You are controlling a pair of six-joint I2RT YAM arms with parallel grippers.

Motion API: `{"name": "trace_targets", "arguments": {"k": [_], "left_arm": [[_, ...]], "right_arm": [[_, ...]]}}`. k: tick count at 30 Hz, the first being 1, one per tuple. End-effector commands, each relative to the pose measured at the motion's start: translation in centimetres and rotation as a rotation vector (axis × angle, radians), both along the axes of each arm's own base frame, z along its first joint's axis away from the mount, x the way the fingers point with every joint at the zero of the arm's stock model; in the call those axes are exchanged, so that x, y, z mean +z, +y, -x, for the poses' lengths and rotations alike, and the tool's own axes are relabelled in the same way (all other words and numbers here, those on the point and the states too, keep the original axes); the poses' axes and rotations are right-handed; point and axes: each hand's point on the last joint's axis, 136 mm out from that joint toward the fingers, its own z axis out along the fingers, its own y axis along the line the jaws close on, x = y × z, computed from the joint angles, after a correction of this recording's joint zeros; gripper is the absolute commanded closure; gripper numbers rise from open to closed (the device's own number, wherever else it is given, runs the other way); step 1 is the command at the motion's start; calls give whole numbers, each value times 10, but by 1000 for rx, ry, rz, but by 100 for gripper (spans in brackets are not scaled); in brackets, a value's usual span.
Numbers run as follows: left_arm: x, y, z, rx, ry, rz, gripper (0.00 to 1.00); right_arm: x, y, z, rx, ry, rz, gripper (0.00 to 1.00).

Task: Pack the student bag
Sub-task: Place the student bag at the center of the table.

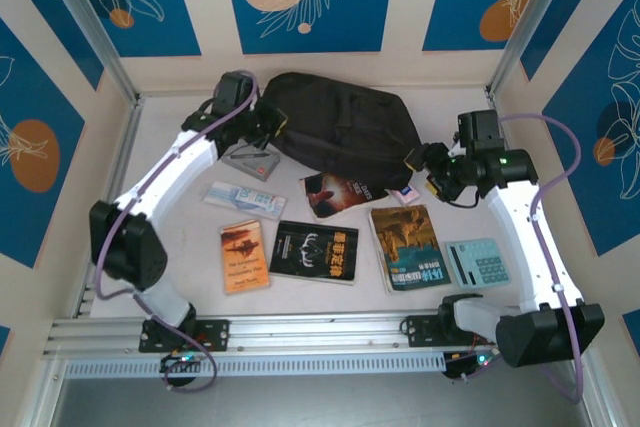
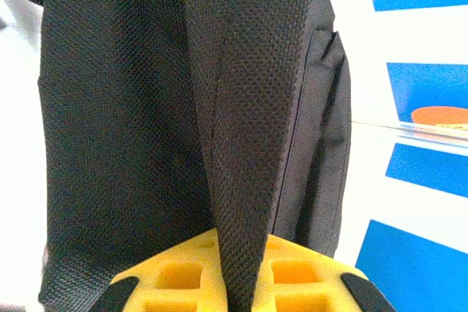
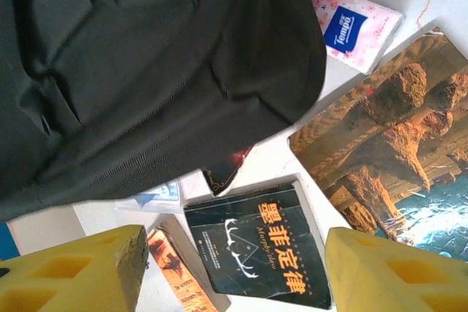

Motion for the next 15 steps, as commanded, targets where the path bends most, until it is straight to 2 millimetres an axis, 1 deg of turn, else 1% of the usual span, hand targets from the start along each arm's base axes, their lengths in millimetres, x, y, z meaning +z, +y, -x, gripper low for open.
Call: {"name": "trace_targets", "arguments": {"k": [1, 3, 5, 7, 9, 10, 12, 15], "left_arm": [[22, 6, 38, -15, -11, 51, 100], [15, 14, 56, -54, -27, -13, 100], [1, 24, 75, -101, -11, -104, 100], [-13, 29, 97, -183, 21, -163, 100], [-33, 37, 123, -262, 61, -231, 100], [-46, 43, 137, -299, 89, -262, 100], [-67, 54, 159, -343, 135, -309, 100], [-94, 67, 182, -373, 204, -361, 100]], "right_arm": [[0, 1, 17, 0, 41, 8, 34], [-5, 1, 21, 14, 67, 32, 34], [-10, 3, 24, 25, 93, 42, 34], [-15, 8, 27, 36, 125, 36, 34], [-20, 14, 31, 48, 160, 41, 34], [-23, 17, 33, 57, 171, 46, 35], [-30, 23, 34, 82, 185, 54, 35], [-47, 31, 38, 114, 225, 53, 35]]}}
